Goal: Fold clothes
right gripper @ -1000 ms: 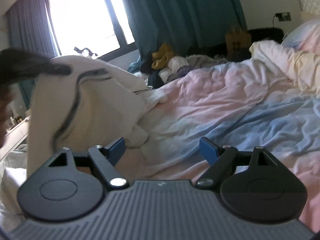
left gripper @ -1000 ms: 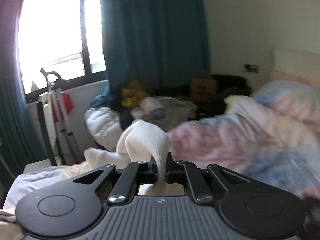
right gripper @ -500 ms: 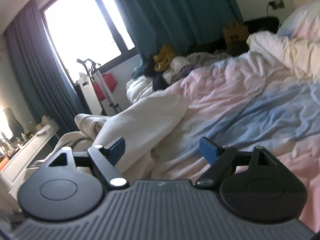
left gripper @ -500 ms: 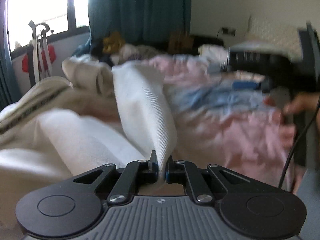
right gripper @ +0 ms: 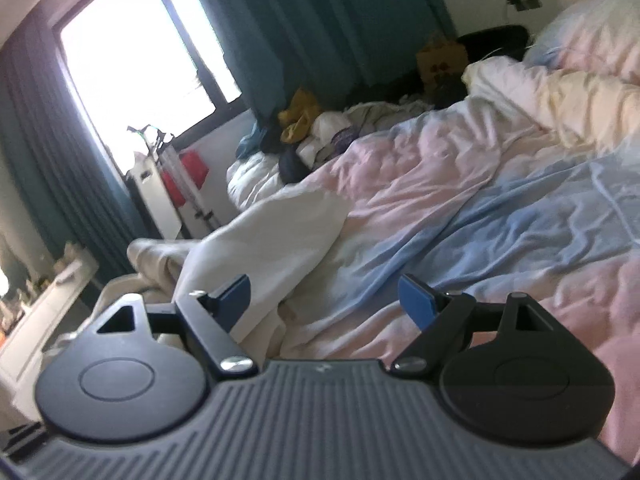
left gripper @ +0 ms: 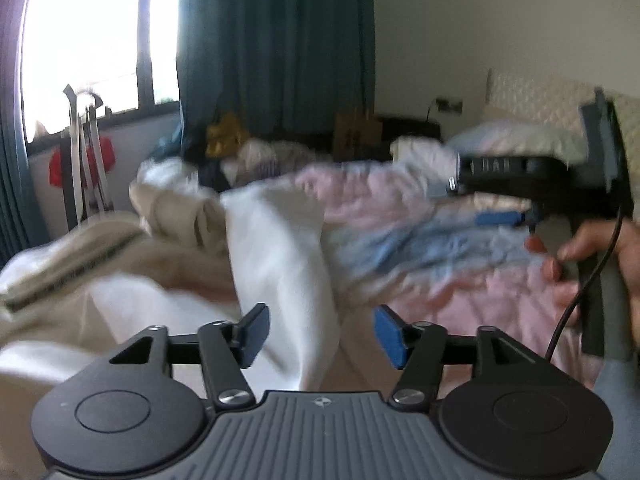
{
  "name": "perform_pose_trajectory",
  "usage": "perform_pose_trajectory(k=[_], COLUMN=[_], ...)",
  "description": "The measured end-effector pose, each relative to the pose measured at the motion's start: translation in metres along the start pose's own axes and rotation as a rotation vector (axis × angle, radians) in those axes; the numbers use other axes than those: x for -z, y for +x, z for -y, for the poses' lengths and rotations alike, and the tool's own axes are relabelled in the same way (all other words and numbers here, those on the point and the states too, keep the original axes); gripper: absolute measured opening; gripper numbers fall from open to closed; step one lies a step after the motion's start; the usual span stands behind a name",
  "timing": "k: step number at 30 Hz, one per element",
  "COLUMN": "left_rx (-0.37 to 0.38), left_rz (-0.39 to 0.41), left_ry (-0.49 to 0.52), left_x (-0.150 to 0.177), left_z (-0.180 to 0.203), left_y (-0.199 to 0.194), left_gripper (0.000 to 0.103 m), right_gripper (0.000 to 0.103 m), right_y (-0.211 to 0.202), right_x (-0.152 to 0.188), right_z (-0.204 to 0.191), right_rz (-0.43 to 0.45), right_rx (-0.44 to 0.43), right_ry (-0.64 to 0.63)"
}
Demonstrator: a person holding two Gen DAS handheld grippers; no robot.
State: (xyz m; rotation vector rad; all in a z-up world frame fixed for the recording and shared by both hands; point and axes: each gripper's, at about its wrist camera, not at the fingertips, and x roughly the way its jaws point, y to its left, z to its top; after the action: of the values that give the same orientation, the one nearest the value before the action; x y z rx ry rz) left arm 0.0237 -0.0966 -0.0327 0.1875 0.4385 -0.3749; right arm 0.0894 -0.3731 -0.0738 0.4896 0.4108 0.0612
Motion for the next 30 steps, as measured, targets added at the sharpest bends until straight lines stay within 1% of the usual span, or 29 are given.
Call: perform_pose_trajectory(k=[3,5,6,7,11,13,14,16,18,20,22,24,25,27,29,30], left_rx=[-0.008,-0.018,-0.027,-0.035,-0.041,-0.051,-0.074,-0.126,-0.197,-0.269,-0.321,-0.348,-0.361,-0.382,-0.376,-0.360], left_rz=[0.039,0.023,0.007,-0.017,-0.133,-0.146,-0.156,-0.197,-0.241,-0.289,-0.353,-0.374,-0.379,-0.382,-0.364,-0.364], left_ry=[0.013,0.044,0.066,0.079,0.114,0.163,0.187,0.195,0.207,0.222,0.209,0.218,0.228,0.245,0.247,0.243], left_x=[-0.019,-0.039,-0.049,-0.058,-0.087,-0.096,-0.100,-0.104,-0.105,-0.103,-0.097,-0.091,-0.087,-0.081,-0.080,-0.080], left_z=[0.006,0.014,0.019,0.024,0.043,0.057,0.062,0.067,0.068,0.064,0.057,0.053,0.052,0.050,0.051,0.053], left_y=[0.004,0.032,0.050,0.071,0.159,0.198,0.218,0.259,0.301,0.339,0.373,0.392,0.399,0.412,0.416,0.416], left_gripper=[0.064,0.064,0.064,0.061,0.060,0.060,0.060,0.060,0.060,0.060,0.061,0.065,0.069,0.070,0.061,0.040], right_gripper=[0.083,0.083,0.083,0.083,0.083,0.083,0.083,0.083,0.083,0.083,0.083,0.083,0.083,0.083,0.083,0.083], right_y=[-0.007,-0.009,-0.009,-0.009,-0.002,0.003,0.005,0.010,0.016,0.023,0.031,0.038,0.040,0.045,0.049,0.051], right_x=[-0.006,-0.009,-0.009,-0.010,-0.009,-0.009,-0.008,-0.007,-0.006,-0.005,-0.002,0.000,0.001,0.002,0.004,0.004], right_z=[0.011,0.019,0.022,0.025,0.036,0.041,0.043,0.048,0.053,0.060,0.066,0.072,0.074,0.078,0.081,0.083], right_rz=[0.043,0.064,0.071,0.075,0.064,0.046,0.044,0.040,0.032,0.015,-0.005,-0.021,-0.026,-0.031,-0.036,-0.040], right_rx=[0.038,0.070,0.084,0.095,0.112,0.103,0.105,0.111,0.121,0.124,0.132,0.136,0.135,0.135,0.139,0.142], right_ry=[0.047,0.067,0.074,0.082,0.101,0.118,0.125,0.136,0.143,0.167,0.187,0.211,0.222,0.234,0.239,0.244])
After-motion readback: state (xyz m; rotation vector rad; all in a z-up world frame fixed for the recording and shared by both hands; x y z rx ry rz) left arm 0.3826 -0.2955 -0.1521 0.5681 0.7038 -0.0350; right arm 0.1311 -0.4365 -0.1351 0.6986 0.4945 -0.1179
